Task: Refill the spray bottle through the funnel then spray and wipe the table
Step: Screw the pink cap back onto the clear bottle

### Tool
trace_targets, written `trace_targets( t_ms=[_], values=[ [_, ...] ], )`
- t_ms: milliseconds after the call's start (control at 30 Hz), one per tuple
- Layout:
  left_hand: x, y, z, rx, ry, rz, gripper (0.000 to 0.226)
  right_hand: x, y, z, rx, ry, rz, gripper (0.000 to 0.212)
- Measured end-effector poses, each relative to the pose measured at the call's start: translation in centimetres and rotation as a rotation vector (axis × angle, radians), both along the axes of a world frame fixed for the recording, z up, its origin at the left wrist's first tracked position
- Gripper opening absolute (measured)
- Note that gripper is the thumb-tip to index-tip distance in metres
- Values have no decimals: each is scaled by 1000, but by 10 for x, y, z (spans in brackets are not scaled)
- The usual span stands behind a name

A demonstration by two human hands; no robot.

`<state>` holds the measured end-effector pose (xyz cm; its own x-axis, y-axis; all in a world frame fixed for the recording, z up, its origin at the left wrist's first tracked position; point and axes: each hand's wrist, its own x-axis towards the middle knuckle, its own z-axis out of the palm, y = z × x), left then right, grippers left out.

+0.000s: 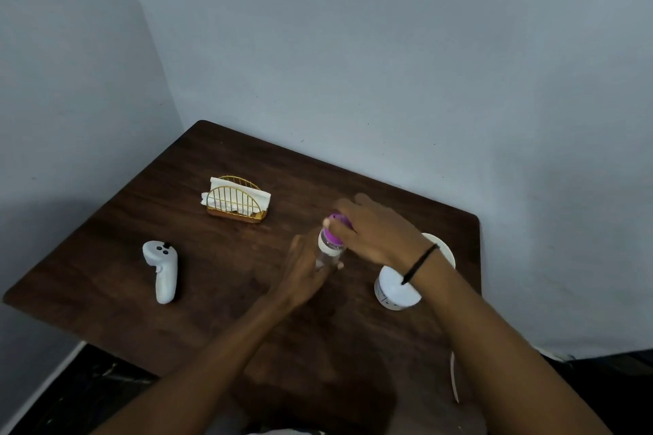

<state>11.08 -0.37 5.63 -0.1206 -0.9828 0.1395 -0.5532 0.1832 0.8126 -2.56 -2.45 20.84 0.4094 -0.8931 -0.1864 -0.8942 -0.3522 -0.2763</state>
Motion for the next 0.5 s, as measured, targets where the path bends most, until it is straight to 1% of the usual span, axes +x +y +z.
trace_targets(
  t_ms=[33,67,100,167,200,233,267,300,367,433,467,500],
  values=[
    [-2,0,-1,-36,18,-1,8,-2,-2,4,55,17,57,40],
    [-3,0,3,-60,15,3,16,-3,-1,6,21,71,56,35],
    [-5,1,4,-52,33,9,26,-3,0,5,-54,132,14,34],
    [-9,2,7,-43,124,15,36,-2,4,6,-213,243,-125,52],
    [-11,3,8,-58,143,17,38,-3,5,5,-272,244,-155,54],
    [-12,4,8,-74,138,28,41,-4,7,5,-295,160,-143,50],
    [-13,4,9,-109,127,23,41,-6,9,8,-254,73,-99,41],
    [-13,2,7,-135,122,23,38,-9,9,12,-175,21,-42,37],
    [-12,3,7,-163,98,12,31,-10,7,13,-33,30,56,50],
    [-8,3,7,-136,101,-4,29,-6,9,8,-107,153,3,38],
    [-9,3,8,-124,97,-24,30,-4,9,8,-152,237,-82,45],
    [-10,4,6,-81,91,-32,33,-4,8,11,-203,284,-162,59]
  ],
)
